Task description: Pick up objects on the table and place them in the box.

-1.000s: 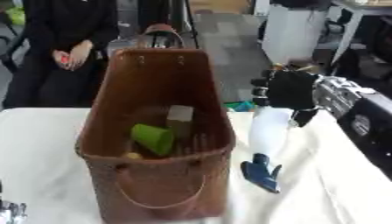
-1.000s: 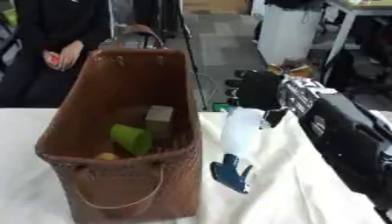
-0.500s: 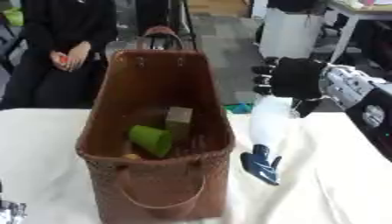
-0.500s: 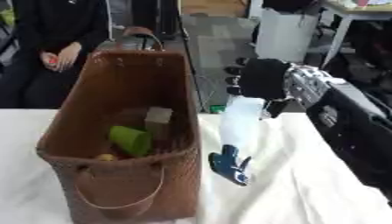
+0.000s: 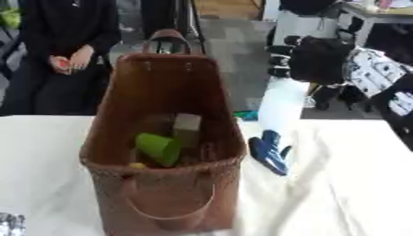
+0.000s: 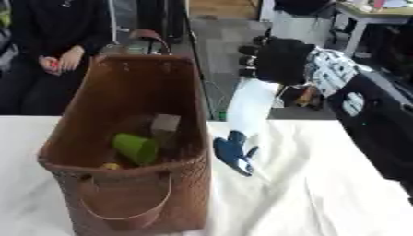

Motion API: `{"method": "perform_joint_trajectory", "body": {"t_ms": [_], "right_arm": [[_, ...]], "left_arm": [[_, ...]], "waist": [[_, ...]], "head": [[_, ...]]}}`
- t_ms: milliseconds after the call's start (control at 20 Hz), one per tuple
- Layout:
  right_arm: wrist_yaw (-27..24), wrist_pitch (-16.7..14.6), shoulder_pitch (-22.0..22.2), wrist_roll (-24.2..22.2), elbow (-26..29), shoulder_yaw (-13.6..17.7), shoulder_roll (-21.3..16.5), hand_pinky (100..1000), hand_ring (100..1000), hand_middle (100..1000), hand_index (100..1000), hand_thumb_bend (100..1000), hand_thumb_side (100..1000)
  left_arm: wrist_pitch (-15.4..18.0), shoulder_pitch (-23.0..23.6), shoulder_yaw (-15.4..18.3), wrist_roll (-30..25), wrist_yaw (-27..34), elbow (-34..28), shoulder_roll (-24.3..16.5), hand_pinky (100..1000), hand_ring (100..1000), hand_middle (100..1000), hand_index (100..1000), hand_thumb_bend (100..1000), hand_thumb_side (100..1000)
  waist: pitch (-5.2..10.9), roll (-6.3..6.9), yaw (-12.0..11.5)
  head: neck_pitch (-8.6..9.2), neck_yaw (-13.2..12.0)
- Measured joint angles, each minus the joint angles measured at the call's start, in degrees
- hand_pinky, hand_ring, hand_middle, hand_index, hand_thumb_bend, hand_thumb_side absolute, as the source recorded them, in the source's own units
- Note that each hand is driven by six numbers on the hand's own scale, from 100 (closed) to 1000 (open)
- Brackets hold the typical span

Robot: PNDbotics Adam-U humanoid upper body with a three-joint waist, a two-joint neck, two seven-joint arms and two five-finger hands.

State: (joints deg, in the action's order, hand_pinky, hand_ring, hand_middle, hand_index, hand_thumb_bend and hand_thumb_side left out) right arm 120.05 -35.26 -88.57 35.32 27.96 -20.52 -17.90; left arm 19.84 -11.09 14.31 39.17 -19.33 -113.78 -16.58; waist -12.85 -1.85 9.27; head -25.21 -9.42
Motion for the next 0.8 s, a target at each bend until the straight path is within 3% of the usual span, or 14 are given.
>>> {"method": "perform_joint_trajectory", "body": {"t_ms": [400, 800], "right_arm": [[-1.2, 0.0, -1.6, 0.0, -0.1, 4.0, -0.6, 663, 889, 705, 323, 100, 610], [-5.8, 0.0, -3.2, 0.0, -0.2, 8.6, -0.7, 678, 873, 695, 328, 100, 602]], "left_arm": [[0.0, 0.0, 0.0, 0.0, 0.0, 0.0, 0.0, 721, 692, 821, 687, 100, 929], [-0.1, 0.0, 0.0, 0.1, 0.0, 0.0, 0.0, 722, 692, 823, 687, 100, 933]], "waist": [[0.00, -0.06, 0.0], [-0.01, -0.35, -0.2]], "head": [[0.00, 0.0], [0.14, 0.1]]}}
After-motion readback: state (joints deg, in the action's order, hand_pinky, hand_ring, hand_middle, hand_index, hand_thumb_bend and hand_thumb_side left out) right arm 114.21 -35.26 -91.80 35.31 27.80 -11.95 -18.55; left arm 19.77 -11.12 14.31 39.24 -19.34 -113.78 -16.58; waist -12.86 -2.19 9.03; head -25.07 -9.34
